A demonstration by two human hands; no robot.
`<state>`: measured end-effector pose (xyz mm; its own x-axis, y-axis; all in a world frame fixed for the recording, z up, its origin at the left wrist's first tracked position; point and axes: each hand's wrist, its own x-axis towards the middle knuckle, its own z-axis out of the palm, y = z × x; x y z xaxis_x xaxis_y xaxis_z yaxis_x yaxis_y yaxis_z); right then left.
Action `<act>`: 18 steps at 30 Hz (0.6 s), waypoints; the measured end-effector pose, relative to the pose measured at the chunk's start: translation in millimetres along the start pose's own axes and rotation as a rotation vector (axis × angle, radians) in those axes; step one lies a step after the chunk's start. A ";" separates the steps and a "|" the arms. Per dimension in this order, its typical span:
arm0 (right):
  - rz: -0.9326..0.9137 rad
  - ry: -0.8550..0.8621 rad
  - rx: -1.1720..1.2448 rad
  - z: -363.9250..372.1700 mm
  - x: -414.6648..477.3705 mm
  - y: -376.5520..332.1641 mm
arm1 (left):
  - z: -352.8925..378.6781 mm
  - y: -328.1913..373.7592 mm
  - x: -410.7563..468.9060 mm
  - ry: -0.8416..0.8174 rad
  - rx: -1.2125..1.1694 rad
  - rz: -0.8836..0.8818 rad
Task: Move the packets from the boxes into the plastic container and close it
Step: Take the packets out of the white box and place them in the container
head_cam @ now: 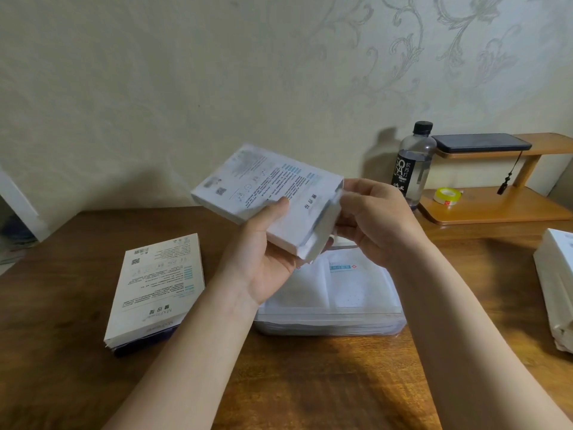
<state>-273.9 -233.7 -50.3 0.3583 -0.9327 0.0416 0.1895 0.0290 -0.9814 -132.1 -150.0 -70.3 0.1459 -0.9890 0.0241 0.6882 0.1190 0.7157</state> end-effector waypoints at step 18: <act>-0.155 -0.195 -0.171 -18.0 -1.2 0.9 | 5.2 8.1 -3.9 0.084 -0.157 -0.146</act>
<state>-290.6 -239.0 -54.5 0.5089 -0.8342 0.2124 0.1053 -0.1846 -0.9772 -130.8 -145.7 -61.0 0.0902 -0.9868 -0.1346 0.8073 -0.0067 0.5901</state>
